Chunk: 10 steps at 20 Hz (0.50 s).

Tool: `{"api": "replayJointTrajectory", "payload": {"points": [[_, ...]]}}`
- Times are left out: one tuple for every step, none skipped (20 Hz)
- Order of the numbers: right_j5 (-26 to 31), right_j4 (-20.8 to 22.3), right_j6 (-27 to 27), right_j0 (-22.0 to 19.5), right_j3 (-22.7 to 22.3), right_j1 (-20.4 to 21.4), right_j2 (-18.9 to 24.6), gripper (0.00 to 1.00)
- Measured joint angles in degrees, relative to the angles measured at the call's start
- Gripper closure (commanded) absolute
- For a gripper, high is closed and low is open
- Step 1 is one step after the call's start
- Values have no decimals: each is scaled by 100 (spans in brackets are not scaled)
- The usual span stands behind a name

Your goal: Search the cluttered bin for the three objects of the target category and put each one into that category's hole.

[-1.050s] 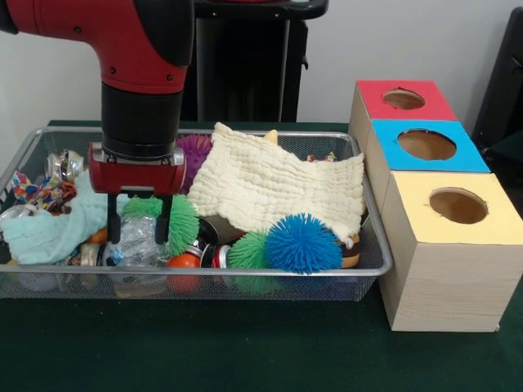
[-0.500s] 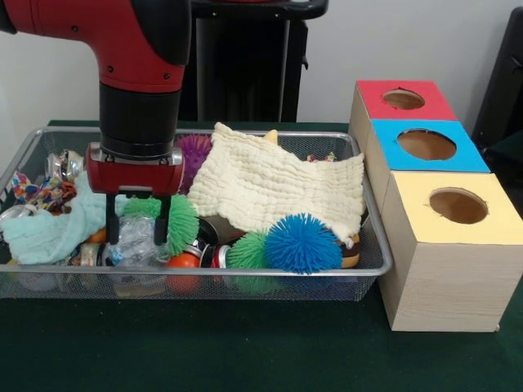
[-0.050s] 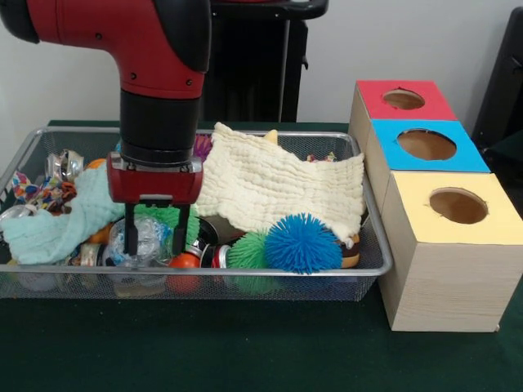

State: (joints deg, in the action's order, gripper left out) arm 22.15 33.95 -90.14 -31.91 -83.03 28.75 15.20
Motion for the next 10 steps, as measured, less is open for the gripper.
{"api": "replayJointTrajectory", "payload": {"points": [[-21,0,0,14,-6,-8,-5,0],[-57,0,0,49,-26,-26,-22,0],[-60,0,0,61,-34,-32,-29,0],[-63,0,0,73,-41,-38,-37,0],[-63,0,0,95,-54,-51,-57,0],[-63,0,0,113,-64,-61,-74,0],[-64,0,0,128,-70,-69,-87,0],[-64,-1,0,138,-71,-73,-96,0],[-64,-1,1,147,-72,-73,-105,0],[-66,-2,1,161,-71,-72,-122,0]]}}
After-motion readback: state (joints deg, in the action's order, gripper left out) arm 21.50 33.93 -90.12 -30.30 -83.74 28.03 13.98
